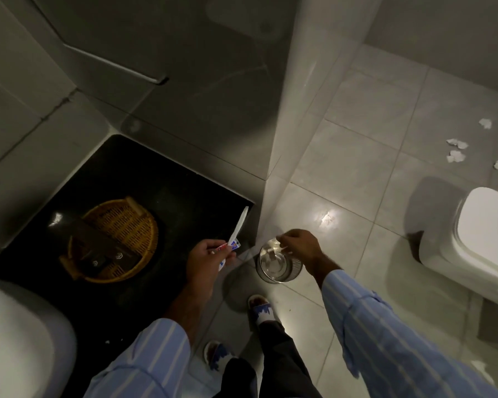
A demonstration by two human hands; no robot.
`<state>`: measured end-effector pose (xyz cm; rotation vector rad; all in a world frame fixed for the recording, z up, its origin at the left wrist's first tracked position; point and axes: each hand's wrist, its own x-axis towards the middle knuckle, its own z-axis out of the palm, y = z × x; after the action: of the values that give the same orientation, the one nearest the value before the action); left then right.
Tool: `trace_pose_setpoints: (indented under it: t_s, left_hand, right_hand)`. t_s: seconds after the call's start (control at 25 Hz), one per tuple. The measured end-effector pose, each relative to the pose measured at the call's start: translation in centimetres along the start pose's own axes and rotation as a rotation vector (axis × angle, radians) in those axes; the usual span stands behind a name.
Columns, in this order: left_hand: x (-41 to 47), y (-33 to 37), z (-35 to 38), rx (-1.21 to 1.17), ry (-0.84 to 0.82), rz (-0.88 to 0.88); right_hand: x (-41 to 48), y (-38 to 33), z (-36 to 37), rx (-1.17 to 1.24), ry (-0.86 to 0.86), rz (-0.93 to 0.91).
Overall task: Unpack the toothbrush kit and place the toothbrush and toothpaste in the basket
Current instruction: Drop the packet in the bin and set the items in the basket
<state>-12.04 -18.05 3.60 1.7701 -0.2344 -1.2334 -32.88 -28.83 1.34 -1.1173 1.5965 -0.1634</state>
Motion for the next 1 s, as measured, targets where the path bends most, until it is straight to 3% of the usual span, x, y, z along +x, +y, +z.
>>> trace_pose_setpoints:
  t_s: [0.24, 0.36, 0.48, 0.64, 0.72, 0.88, 1.0]
  left_hand:
    - [-1.5, 6.2, -5.3, 0.199, -0.055, 0.191]
    - [-3.2, 10.3, -8.4, 0.334, -0.119, 0.395]
    - [-4.8, 14.0, -11.4, 0.448, -0.149, 0.49]
    - [-6.8, 17.7, -15.8, 0.505, -0.098, 0.578]
    - [-7.4, 18.5, -17.4, 0.419, -0.048, 0.585]
    - [-7.1, 18.4, -19.5, 0.055, -0.048, 0.476]
    - [-5.4, 18.2, -20.6, -0.054, -0.001, 0.414]
  right_hand:
    - [-6.7, -11.9, 2.6, -0.272, -0.096, -0.804]
    - [-10.2, -17.3, 4.9, -0.608, -0.231, -1.002]
    - [-12.8, -20.9, 7.6, -0.852, -0.361, -1.012]
    - [-15.3, -22.8, 10.5, -0.45, -0.454, -0.873]
    - [-16.0, -23.5, 11.7, -0.29, -0.499, -0.796]
    - [-16.3, -25.2, 14.3, -0.193, -0.527, -0.724]
    - [-15.4, -26.3, 16.4, -0.128, -0.547, -0.663]
